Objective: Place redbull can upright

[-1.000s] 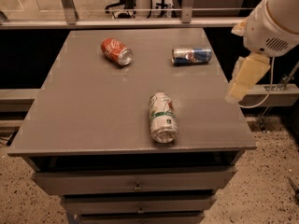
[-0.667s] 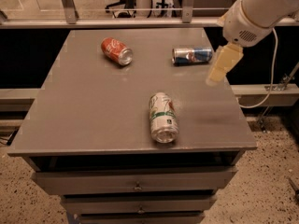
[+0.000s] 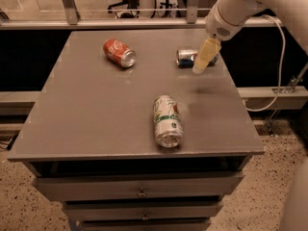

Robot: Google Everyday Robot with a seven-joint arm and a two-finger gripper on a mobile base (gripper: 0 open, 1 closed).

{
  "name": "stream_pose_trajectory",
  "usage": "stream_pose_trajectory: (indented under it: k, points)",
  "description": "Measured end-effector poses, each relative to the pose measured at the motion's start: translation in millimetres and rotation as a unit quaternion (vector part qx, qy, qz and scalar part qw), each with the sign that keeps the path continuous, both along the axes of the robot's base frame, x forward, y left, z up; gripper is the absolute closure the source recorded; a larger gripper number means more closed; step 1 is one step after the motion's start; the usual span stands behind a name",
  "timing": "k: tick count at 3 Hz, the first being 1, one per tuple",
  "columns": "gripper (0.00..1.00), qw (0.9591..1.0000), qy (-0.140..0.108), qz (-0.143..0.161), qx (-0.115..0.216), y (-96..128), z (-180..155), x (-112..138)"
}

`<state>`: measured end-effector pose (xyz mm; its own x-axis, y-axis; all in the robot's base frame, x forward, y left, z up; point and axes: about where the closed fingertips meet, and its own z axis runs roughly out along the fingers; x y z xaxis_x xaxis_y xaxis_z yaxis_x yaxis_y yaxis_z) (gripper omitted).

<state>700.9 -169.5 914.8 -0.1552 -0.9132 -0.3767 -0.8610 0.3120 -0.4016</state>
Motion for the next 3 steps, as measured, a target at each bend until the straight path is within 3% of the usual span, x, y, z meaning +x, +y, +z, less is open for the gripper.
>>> stream_pose_trajectory:
  k: [1, 2, 3]
  points:
    - [0.0, 0.9998, 0.018, 0.008, -0.004, 6.8, -22.4, 31.6]
    - [0.0, 0.9991, 0.032, 0.027, -0.008, 17.7, -35.3, 46.6]
    - [0.15, 0.9977, 0.049, 0.043, -0.016, 27.2, -45.9, 53.3]
